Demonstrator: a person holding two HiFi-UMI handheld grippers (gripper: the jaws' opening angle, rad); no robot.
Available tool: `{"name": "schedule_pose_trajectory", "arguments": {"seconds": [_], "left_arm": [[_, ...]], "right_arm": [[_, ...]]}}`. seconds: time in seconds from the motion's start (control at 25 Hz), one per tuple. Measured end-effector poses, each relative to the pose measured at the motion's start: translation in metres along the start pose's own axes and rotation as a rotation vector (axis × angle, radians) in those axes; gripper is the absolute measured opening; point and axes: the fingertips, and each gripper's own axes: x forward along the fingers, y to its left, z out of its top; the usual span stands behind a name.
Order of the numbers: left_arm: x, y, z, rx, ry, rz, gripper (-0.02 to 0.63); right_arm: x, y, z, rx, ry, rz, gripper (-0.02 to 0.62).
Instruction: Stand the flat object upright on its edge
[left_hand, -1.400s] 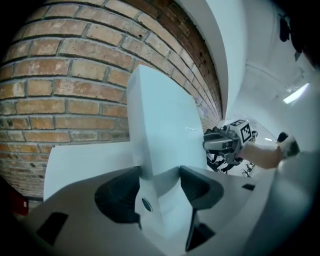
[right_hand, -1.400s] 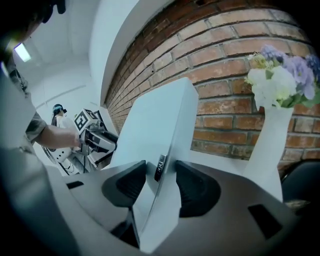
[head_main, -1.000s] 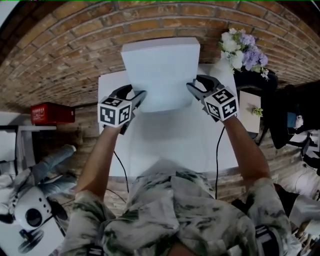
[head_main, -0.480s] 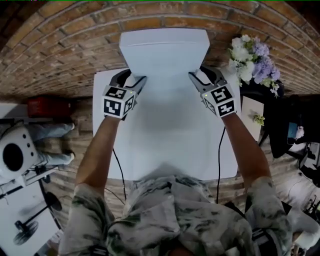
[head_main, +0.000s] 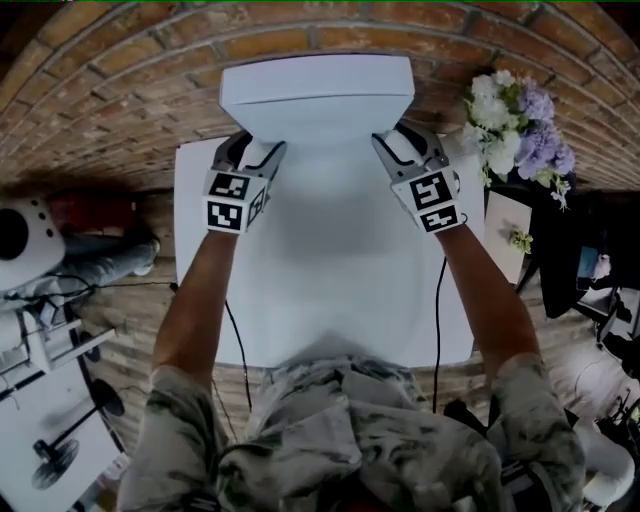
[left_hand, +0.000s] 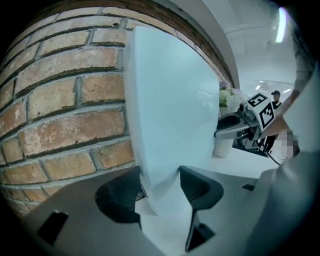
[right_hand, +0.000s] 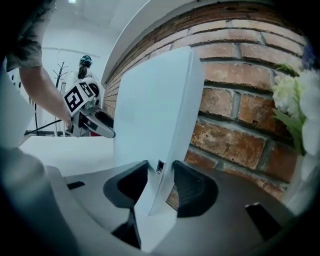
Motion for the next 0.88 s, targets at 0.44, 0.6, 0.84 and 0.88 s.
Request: {"name": "schedule_pose_trajectory", "arguments": {"seconds": [0.44, 0.6, 0.84, 0.88], "left_arm": [[0.014, 0.007, 0.005, -0.001, -0.027, -0.003, 0.265], [0.014, 0.007, 0.005, -0.002, -0.011, 0.005, 0.265], [0.008, 0.007, 0.001, -0.031, 0.019, 0.040, 0.270], [0.005, 0.008, 0.000, -0.041, 0.021, 0.046, 0.276]], "right_arm": [[0.008, -0.009, -0.002, 0.018, -0.036, -0.032, 0.184], [0.008, -0.009, -0.002, 0.016, -0.030, -0.043, 0.197], [0.006, -0.009, -0.003, 0.049, -0.006, -0.067, 0.224], [0.004, -0.009, -0.003, 0.055, -0.004, -0.075, 0.230]]}}
